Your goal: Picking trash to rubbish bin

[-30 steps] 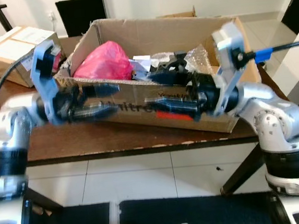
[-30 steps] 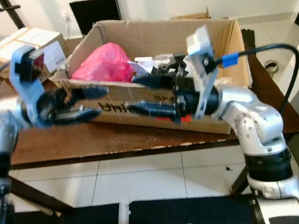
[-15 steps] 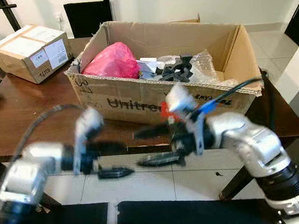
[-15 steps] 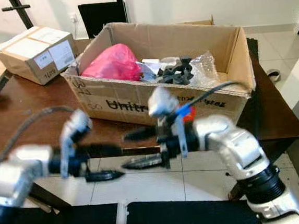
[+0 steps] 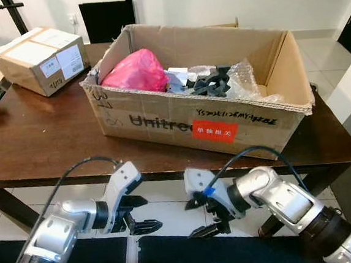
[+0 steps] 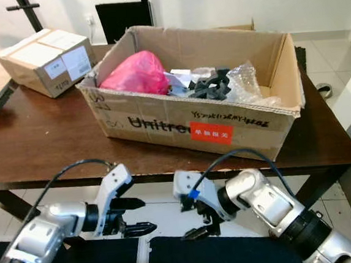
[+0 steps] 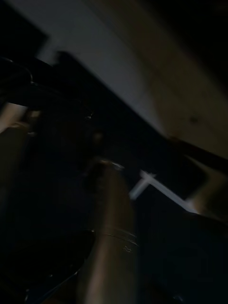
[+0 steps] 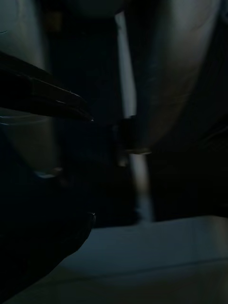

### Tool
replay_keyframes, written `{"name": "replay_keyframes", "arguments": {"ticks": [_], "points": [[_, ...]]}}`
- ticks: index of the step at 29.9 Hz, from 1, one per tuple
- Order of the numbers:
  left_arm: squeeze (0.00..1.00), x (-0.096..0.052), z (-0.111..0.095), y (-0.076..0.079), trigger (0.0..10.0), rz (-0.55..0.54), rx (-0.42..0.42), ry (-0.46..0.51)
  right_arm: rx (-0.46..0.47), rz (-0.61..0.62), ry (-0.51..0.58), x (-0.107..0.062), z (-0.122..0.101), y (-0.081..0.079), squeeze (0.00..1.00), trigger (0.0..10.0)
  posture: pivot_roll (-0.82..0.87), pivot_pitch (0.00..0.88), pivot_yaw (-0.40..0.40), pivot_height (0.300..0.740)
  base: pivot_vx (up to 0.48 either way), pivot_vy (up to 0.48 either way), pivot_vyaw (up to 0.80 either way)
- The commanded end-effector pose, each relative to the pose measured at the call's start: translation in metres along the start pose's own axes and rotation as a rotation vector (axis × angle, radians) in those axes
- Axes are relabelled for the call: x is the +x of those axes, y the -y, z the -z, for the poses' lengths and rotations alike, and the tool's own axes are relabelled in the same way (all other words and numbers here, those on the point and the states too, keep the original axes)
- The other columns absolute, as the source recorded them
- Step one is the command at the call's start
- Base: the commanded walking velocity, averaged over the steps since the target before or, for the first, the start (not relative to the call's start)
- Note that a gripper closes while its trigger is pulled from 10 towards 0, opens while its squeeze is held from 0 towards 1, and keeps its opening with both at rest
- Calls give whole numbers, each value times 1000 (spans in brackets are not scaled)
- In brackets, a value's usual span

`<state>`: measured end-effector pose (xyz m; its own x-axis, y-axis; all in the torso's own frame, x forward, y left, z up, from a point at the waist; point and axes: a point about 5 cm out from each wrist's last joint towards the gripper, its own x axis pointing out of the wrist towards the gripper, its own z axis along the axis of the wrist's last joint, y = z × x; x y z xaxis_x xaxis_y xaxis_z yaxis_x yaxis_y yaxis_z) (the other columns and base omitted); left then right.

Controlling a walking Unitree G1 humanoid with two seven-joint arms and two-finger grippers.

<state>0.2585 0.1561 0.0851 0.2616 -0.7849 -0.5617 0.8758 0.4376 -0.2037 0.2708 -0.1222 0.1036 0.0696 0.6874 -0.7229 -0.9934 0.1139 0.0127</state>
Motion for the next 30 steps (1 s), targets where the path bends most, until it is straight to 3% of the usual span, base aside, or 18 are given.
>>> {"name": "replay_keyframes", "arguments": {"ticks": [1,3,4,6,8,10,12,13,16,20,25,27,28,29,30], "points": [[0,6,17,1,10000,-38,-34,-51,17,9,-40,8,12,-2,0,10000,-94,134,27,740,0,0,0],[0,11,43,-6,10000,-188,-149,-112,135,70,-103,18,43,-2,0,10000,-94,134,32,740,0,0,0],[0,11,43,-6,10000,-188,-149,-112,135,70,-103,18,43,-2,0,10000,-94,134,32,740,0,0,0],[0,10,59,-13,10000,-305,-209,-151,203,113,-143,24,61,-2,0,10000,-92,133,34,740,0,0,0],[0,9,79,-18,10000,-402,-304,-191,265,171,-173,32,79,-3,0,10000,-88,132,35,740,0,0,0],[0,8,102,-11,10000,-427,-351,-277,338,216,-174,42,95,-9,0,10000,-86,128,35,740,0,0,0],[0,8,110,-7,10000,-425,-353,-311,363,230,-172,46,100,-12,0,10000,-86,128,35,740,0,0,0],[0,10,128,-3,10000,-470,-386,-339,425,333,-209,54,119,-18,0,10000,-82,123,34,740,0,0,0],[0,14,139,-2,10000,-523,-417,-332,452,420,-245,58,132,-22,0,10000,-69,115,31,740,0,0,0],[0,17,147,-10,10000,-684,-457,-276,551,585,-265,60,149,-27,0,10000,-68,110,31,740,0,0,0],[0,17,164,-8,10000,-823,-572,-247,683,704,-289,63,166,-38,0,10000,-67,105,27,740,0,0,0],[0,20,170,-4,10000,-838,-530,-278,835,749,-228,68,171,-47,0,10000,-69,105,31,740,0,0,0],[0,20,170,-4,10000,-838,-530,-278,835,749,-228,68,171,-47,0,10000,-69,105,31,740,0,0,0],[0,23,173,-2,10000,-834,-519,-290,984,792,-153,74,172,-53,0,10000,-67,104,35,740,0,0,0],[0,25,173,-1,10000,-847,-539,-272,1026,821,-135,76,173,-54,0,10000,-67,106,38,740,0,0,0]]}}
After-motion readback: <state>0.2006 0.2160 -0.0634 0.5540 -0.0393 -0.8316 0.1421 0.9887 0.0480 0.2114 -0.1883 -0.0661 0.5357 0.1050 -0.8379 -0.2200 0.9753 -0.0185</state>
